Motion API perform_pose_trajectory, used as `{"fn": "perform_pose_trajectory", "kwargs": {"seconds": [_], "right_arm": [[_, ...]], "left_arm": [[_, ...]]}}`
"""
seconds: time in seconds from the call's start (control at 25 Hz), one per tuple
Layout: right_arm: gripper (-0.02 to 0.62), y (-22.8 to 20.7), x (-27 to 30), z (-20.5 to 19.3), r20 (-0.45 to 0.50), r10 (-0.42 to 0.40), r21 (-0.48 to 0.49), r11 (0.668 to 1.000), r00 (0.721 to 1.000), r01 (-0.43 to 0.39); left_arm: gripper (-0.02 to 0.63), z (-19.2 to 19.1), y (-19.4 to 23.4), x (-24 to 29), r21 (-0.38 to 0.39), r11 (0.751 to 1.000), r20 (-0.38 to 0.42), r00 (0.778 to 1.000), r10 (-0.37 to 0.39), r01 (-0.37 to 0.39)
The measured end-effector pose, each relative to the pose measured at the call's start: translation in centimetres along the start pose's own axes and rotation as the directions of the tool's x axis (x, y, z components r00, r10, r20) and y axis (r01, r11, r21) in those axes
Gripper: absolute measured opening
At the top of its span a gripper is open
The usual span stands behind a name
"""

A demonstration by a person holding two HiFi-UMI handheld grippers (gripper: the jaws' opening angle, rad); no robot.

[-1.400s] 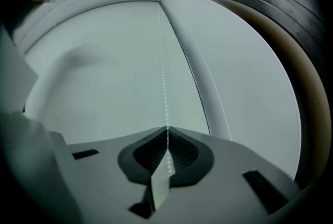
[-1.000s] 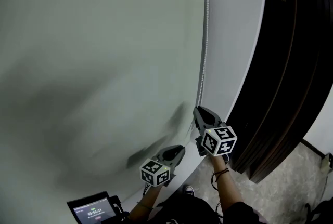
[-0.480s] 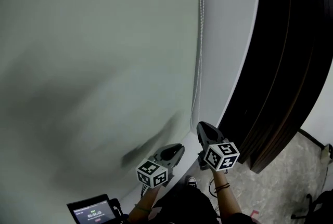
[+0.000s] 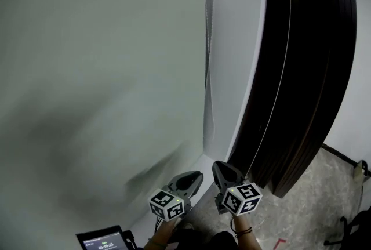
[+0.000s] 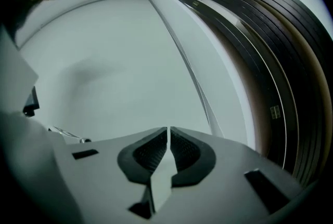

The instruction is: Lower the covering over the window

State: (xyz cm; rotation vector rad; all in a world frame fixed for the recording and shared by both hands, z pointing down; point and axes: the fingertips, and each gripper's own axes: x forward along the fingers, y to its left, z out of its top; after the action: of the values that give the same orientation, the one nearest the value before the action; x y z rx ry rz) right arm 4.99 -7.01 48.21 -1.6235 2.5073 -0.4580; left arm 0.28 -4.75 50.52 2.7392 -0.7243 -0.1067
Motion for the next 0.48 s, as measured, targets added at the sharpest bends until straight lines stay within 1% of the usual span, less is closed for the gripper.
{"fn": "perform_pose_trajectory", "kwargs": {"seconds": [0.2, 0.32, 0.48], "right_arm": [[0.015, 0.0, -4.7, 0.1, -0.002, 0.037, 0.015, 0.999, 0.999, -0.037], [0.015, -0.3, -8.5, 0.1, -0.02, 0.051, 0.022, 0.999, 0.999, -0.05], [0.015, -0.2, -14.7, -0.4, -0.04, 0.071, 0.016, 0.997, 0.997, -0.07]], "left_arm": [[0.044, -0.3, -4.7, 0.4, 0.022, 1.0, 0.025, 1.0, 0.017, -0.017], [0.043, -0.6, -8.1, 0.2, 0.011, 0.999, 0.045, 0.998, 0.041, -0.041], [0.044, -1.6, -13.9, -0.8, -0.006, 0.997, 0.082, 0.994, 0.076, -0.075]]}}
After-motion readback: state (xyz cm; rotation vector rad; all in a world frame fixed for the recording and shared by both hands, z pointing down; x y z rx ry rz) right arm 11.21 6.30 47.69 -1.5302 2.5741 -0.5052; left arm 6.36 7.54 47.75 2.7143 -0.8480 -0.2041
